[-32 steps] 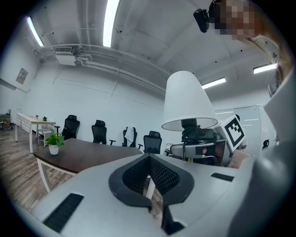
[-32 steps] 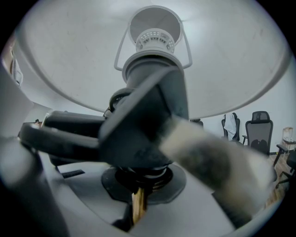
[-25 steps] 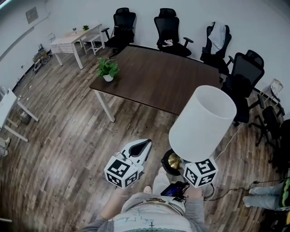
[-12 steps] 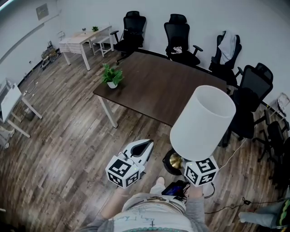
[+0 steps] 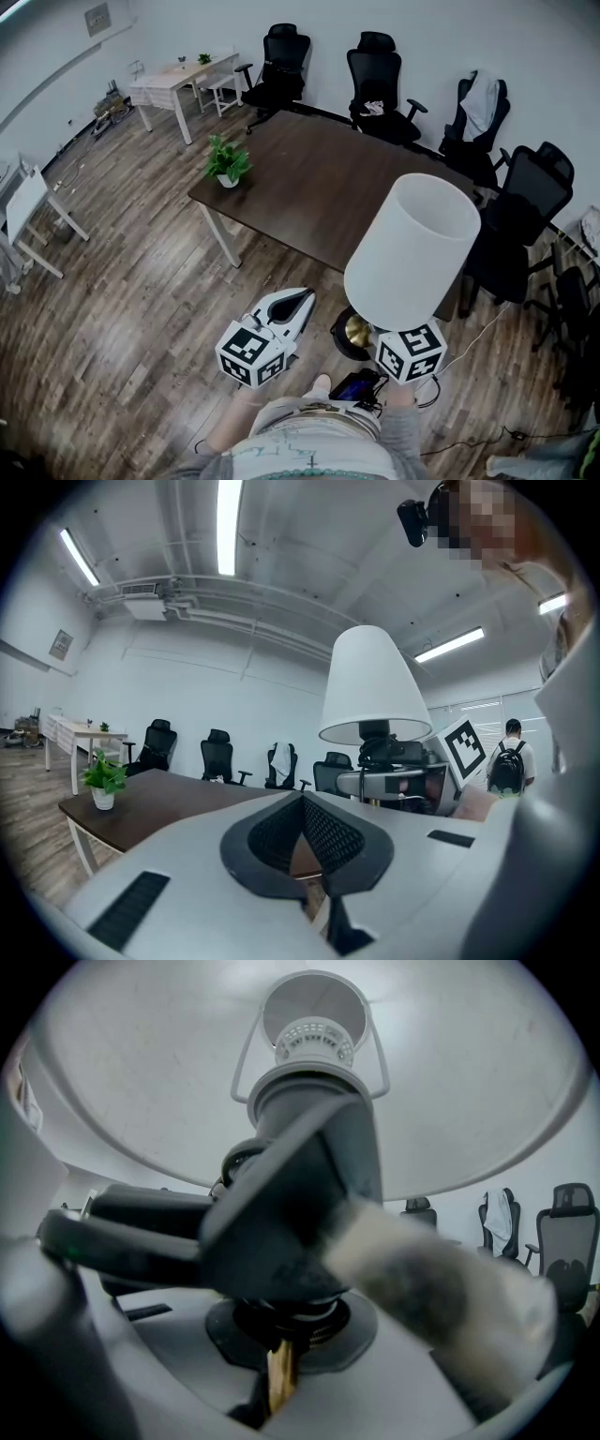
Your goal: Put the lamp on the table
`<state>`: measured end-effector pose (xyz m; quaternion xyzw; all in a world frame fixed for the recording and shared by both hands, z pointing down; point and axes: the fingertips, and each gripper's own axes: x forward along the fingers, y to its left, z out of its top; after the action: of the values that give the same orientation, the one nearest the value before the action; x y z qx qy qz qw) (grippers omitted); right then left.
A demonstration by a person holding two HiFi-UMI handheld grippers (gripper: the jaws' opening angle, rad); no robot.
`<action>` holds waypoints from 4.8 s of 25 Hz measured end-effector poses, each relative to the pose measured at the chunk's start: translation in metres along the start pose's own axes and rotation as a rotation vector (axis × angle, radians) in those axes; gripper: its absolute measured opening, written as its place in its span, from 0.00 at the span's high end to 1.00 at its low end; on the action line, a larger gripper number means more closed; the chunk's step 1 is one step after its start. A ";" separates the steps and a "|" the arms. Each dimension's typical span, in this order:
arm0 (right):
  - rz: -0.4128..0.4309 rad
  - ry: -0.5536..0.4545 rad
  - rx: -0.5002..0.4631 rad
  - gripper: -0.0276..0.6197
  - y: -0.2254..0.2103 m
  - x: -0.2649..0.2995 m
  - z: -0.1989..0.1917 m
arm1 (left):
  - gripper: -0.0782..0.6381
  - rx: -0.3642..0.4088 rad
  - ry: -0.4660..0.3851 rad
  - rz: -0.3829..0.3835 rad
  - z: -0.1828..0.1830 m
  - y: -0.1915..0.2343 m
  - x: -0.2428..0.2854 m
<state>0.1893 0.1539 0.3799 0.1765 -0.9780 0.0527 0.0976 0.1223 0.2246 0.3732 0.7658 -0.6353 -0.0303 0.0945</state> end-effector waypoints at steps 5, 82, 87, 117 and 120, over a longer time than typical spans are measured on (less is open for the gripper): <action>0.019 0.003 -0.002 0.93 -0.019 0.002 -0.002 | 0.87 -0.009 -0.005 0.029 -0.005 -0.003 0.015; -0.141 0.022 0.036 0.93 -0.094 0.247 0.042 | 0.87 -0.045 0.089 -0.089 0.015 0.251 0.115; -0.122 0.031 0.042 0.93 -0.113 0.257 0.043 | 0.87 -0.055 0.096 -0.079 0.015 0.255 0.137; -0.180 0.046 0.068 0.93 -0.276 0.237 0.040 | 0.87 -0.056 0.141 -0.023 0.015 0.252 0.274; -0.212 0.057 0.072 0.93 -0.282 0.238 0.037 | 0.88 -0.056 0.140 -0.042 0.016 0.260 0.283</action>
<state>0.0648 -0.1941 0.4136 0.2807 -0.9482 0.0820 0.1242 -0.0779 -0.1000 0.4260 0.7762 -0.6100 0.0036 0.1595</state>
